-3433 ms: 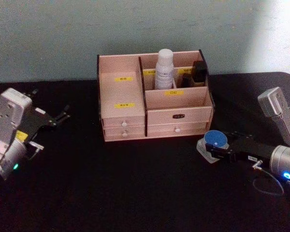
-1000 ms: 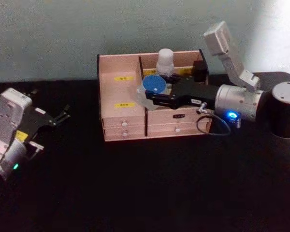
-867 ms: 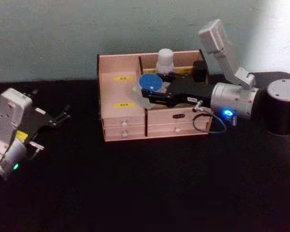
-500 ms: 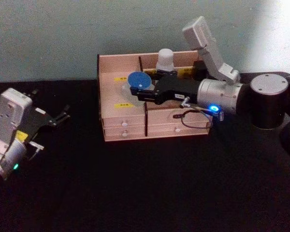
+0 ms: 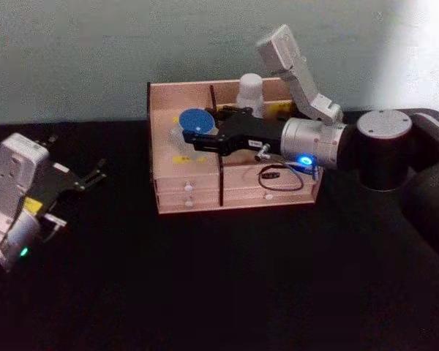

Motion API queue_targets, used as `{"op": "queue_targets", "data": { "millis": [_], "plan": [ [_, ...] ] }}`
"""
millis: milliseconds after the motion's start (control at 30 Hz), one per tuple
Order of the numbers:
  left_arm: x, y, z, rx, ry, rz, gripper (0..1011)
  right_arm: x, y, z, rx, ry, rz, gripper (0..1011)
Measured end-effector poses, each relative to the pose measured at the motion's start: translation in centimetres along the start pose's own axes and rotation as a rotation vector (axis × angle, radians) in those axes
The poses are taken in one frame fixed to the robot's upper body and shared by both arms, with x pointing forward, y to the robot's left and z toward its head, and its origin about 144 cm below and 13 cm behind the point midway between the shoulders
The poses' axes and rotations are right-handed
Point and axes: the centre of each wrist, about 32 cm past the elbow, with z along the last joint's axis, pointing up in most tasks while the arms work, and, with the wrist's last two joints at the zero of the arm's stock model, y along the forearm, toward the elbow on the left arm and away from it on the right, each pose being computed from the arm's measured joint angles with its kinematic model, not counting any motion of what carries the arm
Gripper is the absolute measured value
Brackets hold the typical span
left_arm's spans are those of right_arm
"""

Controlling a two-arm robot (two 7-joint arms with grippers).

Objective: Pick up the facial cleanser and watermelon frost from the table and place them into the tiered storage box.

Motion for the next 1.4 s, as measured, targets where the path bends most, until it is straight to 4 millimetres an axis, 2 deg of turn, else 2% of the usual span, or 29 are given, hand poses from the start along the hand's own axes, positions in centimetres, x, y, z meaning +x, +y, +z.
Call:
{"op": "queue_targets", "data": {
  "millis": [800,1400],
  "plan": [
    [0.0,0.0,0.0,0.000,0.000,0.000,1002,0.8,2.0,-0.5,-0.046,0.020,-0.015,722],
    [0.0,0.0,0.0,0.000,0.000,0.000,1001,0.9,2.1,-0.6,-0.047,0.028,-0.021,722]
  ]
}}
